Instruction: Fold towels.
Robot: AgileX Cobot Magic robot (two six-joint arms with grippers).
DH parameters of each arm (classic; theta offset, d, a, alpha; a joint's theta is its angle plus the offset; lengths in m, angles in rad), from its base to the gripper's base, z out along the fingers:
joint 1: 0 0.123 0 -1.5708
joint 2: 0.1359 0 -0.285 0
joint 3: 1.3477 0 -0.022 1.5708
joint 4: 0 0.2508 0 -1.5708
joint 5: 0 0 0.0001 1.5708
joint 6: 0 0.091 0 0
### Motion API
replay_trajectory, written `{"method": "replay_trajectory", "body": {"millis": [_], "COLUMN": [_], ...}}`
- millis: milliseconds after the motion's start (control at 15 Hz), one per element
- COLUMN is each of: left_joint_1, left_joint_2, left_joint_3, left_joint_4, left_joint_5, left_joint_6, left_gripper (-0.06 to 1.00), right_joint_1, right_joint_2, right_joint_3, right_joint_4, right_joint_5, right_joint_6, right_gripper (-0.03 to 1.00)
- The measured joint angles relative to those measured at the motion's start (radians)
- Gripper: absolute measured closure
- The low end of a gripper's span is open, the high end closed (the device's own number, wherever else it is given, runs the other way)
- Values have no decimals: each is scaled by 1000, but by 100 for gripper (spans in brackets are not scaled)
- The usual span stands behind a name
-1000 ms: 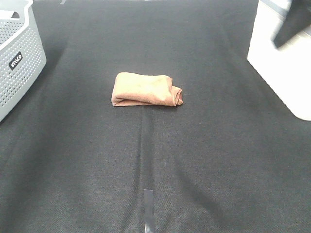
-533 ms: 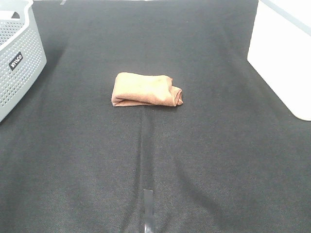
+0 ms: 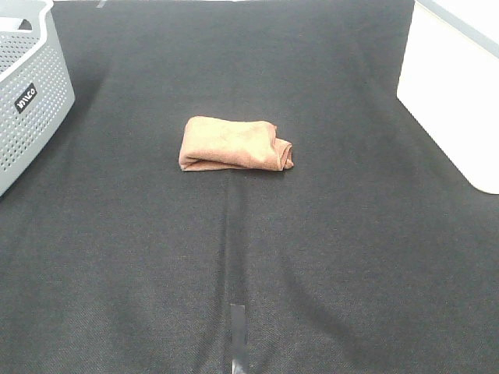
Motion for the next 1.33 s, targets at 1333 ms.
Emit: {"method": "replay_trajectory", "body": {"millis": [1333], "left_joint_1": [102], "left_joint_2": [-17], "left_joint_3": [70], "left_joint_4": [-73], "left_joint_5": [-53], "left_joint_6": [93], "left_gripper": [21], "right_joint_1": [-15], "right_joint_2": [-20], "right_joint_3": [42], "right_joint_4": [-52], "right_joint_5": [-66], "right_joint_6": [-1], "right_gripper": [10]}}
